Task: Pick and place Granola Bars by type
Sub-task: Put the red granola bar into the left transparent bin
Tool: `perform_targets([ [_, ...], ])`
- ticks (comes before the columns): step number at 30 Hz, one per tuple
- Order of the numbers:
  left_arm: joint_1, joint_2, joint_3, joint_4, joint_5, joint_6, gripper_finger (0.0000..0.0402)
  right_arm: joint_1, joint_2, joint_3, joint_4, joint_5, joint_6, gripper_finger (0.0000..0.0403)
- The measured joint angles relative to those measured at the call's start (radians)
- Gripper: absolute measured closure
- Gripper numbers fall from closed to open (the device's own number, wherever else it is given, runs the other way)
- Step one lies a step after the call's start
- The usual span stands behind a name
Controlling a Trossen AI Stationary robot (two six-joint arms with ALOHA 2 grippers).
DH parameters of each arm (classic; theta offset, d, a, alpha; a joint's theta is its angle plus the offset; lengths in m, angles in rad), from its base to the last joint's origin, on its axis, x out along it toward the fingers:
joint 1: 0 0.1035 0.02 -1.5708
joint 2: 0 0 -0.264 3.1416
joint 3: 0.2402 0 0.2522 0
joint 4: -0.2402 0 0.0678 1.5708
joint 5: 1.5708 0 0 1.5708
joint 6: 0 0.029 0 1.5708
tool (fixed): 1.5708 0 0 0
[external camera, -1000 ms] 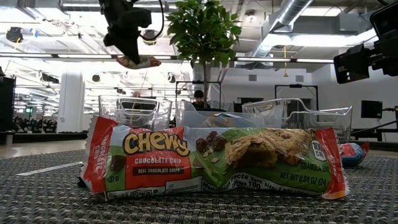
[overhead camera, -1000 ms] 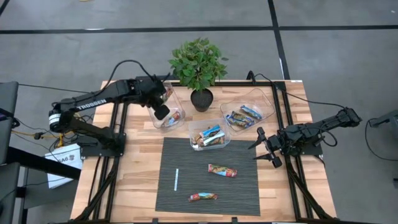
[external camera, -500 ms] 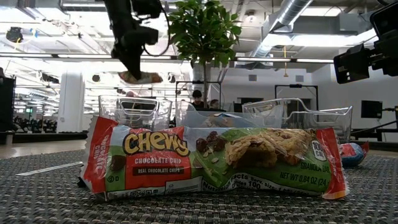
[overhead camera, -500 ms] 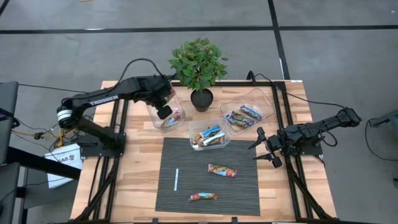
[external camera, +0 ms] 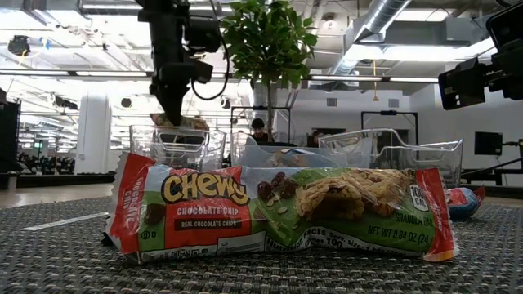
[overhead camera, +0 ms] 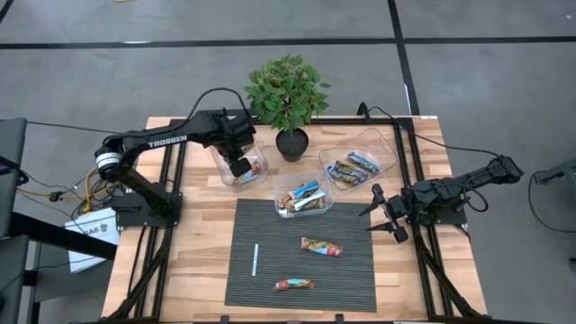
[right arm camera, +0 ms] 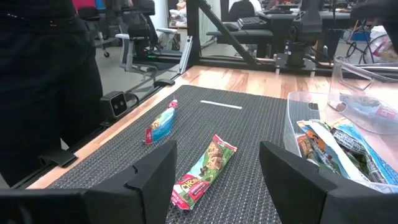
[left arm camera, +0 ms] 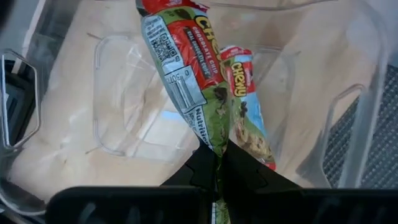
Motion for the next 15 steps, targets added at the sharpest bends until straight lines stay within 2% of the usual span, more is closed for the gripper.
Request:
perform_targets([
  [15,-0.001,-0.137,-0.273,0.231,0.063,-0.016,0.0389,0.0,0.0,0.0,0.0,0.0,0.0,0.0182],
])
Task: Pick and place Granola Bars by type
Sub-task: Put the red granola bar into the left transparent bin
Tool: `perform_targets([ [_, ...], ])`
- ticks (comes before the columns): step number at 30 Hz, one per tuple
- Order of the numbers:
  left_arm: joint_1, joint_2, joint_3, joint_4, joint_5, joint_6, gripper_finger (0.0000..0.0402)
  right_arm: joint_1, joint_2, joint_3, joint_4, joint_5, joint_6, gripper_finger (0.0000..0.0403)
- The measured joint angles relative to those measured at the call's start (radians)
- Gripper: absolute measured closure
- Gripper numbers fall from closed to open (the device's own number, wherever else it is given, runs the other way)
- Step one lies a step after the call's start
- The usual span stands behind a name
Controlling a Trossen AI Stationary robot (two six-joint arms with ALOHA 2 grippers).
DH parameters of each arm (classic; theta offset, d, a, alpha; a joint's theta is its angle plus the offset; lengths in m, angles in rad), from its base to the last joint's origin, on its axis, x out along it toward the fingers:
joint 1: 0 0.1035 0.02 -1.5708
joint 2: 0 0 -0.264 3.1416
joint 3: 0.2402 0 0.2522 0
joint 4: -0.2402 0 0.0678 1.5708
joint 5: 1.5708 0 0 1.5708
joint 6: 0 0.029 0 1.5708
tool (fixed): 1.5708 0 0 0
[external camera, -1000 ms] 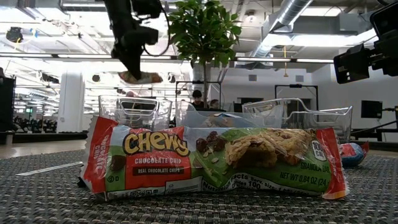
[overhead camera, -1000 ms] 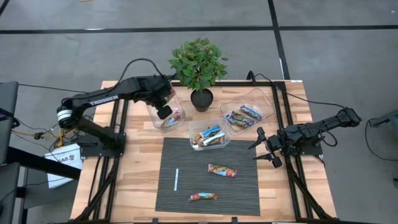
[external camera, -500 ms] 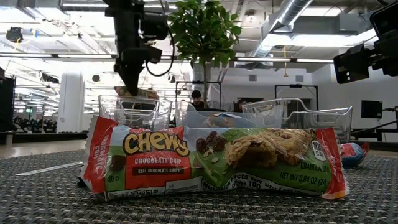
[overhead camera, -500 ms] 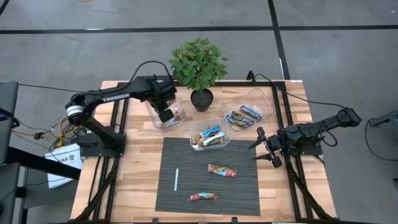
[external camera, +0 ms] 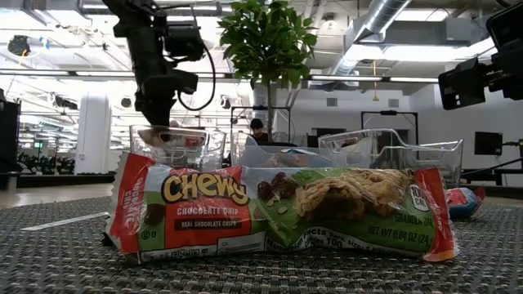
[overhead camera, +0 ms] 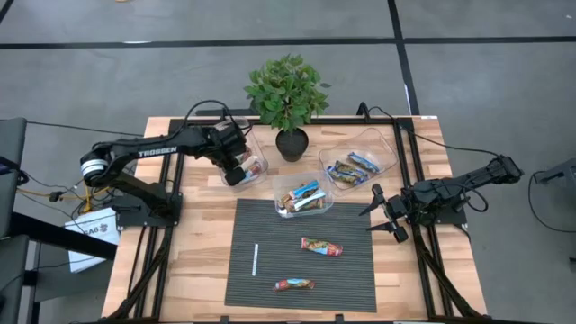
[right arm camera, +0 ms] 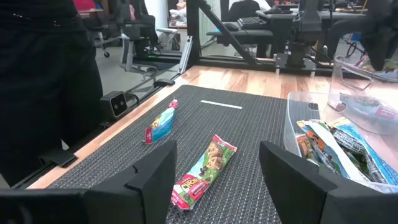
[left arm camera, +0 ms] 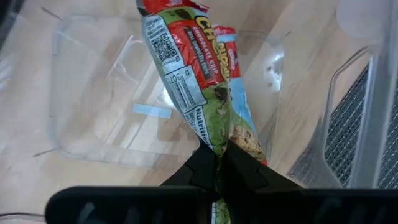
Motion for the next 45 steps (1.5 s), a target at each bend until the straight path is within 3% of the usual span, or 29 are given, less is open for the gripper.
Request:
perform_targets([
  [12,-0.003,-0.003,-0.134,0.175,0.042,0.008,0.0391,0.0,0.0,0.0,0.0,0.0,0.0,0.0182],
  [34,-0.006,-0.004,-0.138,0.188,0.042,0.024,0.0306,0.0,0.0,0.0,0.0,0.0,0.0,0.0182],
  [45,-0.037,-0.101,-0.138,0.246,0.031,0.025,0.0301,0.0,0.0,0.0,0.0,0.0,0.0,0.0182],
])
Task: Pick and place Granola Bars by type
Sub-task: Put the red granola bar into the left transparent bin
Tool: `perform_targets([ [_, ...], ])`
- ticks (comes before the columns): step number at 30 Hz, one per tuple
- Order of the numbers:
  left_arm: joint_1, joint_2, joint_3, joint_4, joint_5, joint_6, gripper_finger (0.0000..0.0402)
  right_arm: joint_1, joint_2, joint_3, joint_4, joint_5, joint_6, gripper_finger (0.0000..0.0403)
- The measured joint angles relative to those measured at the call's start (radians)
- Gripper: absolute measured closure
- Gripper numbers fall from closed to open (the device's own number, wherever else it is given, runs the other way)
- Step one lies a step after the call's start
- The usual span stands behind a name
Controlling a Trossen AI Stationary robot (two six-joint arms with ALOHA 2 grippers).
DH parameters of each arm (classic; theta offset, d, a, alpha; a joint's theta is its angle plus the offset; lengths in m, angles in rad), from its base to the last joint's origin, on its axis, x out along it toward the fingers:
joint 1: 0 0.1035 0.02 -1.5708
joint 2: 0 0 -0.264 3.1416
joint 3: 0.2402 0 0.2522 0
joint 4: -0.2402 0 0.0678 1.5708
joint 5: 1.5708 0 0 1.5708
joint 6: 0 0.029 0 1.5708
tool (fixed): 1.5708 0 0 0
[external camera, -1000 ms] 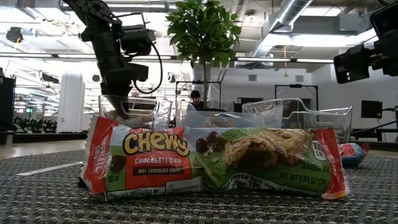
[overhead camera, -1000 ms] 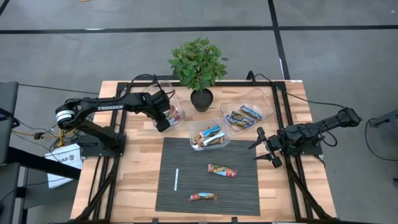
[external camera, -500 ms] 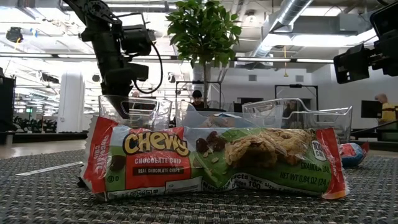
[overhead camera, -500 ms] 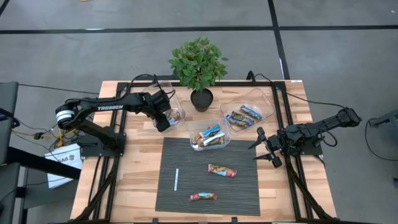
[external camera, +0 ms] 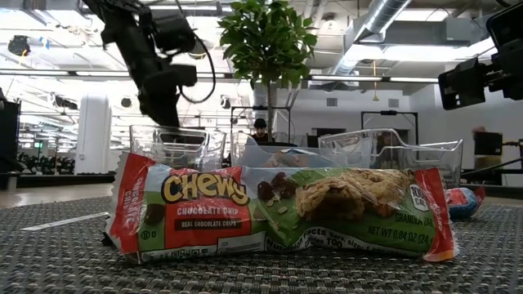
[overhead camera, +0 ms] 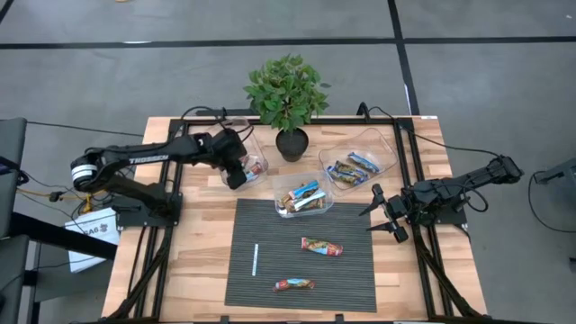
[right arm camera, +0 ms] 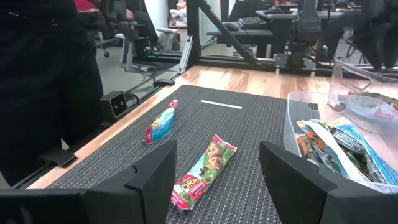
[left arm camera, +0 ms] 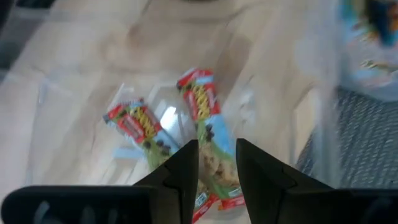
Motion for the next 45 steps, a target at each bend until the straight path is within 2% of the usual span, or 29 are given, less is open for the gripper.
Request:
perform_targets([
  [11,-0.111,-0.174,0.0,0.113,0.012,-0.056,0.0301,0.0,0.0,0.0,0.0,0.0,0.0,0.0182],
  [14,-0.146,-0.206,0.0,0.167,0.078,-0.061,0.0301,0.0,0.0,0.0,0.0,0.0,0.0,0.0182],
  [20,-0.248,-0.22,0.0,0.32,0.293,-0.072,0.0301,0.0,0.0,0.0,0.0,0.0,0.0,0.0182],
  [22,-0.294,-0.22,0.0,0.369,0.32,-0.096,0.0301,0.0,0.0,0.0,0.0,0.0,0.0,0.0182],
  [28,-0.459,-0.2,0.0,0.434,0.25,-0.177,0.0301,0.0,0.0,0.0,0.0,0.0,0.0,0.0182],
  [35,-0.661,-0.135,0.001,0.503,0.084,-0.272,0.0301,0.0,0.0,0.0,0.0,0.0,0.0,0.0182],
  [45,-0.822,-0.122,-0.042,0.566,0.075,-0.276,0.0301,0.0,0.0,0.0,0.0,0.0,0.0,0.0182],
])
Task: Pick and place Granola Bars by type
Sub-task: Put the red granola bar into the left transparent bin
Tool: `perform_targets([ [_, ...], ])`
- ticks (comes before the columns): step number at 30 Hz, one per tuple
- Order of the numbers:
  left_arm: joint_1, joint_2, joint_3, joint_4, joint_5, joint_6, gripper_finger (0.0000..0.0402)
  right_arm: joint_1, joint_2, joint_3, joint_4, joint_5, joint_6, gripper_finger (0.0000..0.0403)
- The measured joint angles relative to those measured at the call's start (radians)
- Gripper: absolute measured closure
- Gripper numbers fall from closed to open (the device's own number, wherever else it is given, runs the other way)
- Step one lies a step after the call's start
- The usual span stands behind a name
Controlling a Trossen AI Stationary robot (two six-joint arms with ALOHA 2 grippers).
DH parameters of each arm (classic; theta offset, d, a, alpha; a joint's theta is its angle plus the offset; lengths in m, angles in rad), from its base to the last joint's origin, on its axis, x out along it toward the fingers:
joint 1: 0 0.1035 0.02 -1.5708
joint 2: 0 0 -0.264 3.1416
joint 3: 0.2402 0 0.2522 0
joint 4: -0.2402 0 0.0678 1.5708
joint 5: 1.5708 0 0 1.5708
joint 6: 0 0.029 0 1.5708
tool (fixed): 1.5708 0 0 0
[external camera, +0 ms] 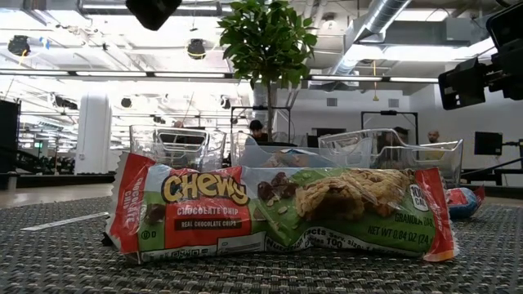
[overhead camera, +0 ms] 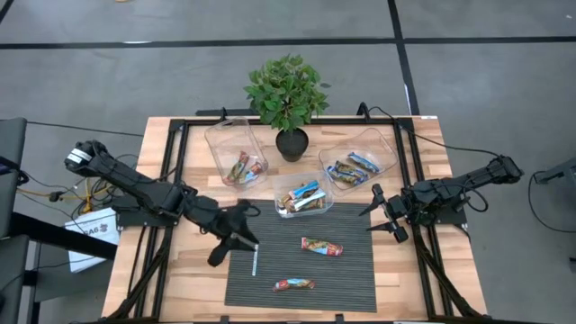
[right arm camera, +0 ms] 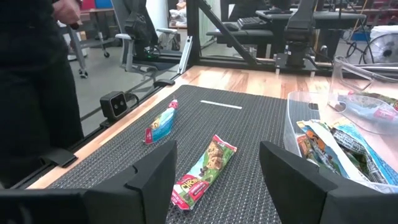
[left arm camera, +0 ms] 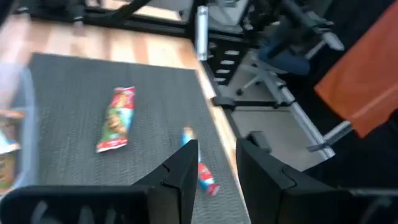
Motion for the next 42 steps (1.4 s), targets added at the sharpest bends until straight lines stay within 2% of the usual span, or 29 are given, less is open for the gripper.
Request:
perform_targets([
  [5,-0.048,-0.001,-0.048,0.053,0.05,0.011,0.0301,0.0,0.0,0.0,0.0,0.0,0.0,0.0182],
  [9,-0.054,-0.001,-0.053,0.038,0.046,0.014,0.0301,0.0,0.0,0.0,0.0,0.0,0.0,0.0182],
  [14,-0.055,0.005,-0.024,-0.076,-0.059,0.031,0.0301,0.0,0.0,0.0,0.0,0.0,0.0,0.0182],
  [18,-0.044,0.056,0.043,-0.173,-0.12,0.033,0.0301,0.0,0.0,0.0,0.0,0.0,0.0,0.0182],
  [26,-0.007,0.267,0.228,-0.261,-0.119,0.034,0.0301,0.0,0.0,0.0,-0.004,0.0,0.0,0.0182],
  [42,0.054,0.619,0.646,-0.425,-0.119,0.217,0.0301,0.0,0.0,0.0,-0.007,0.0,0.0,0.0182],
])
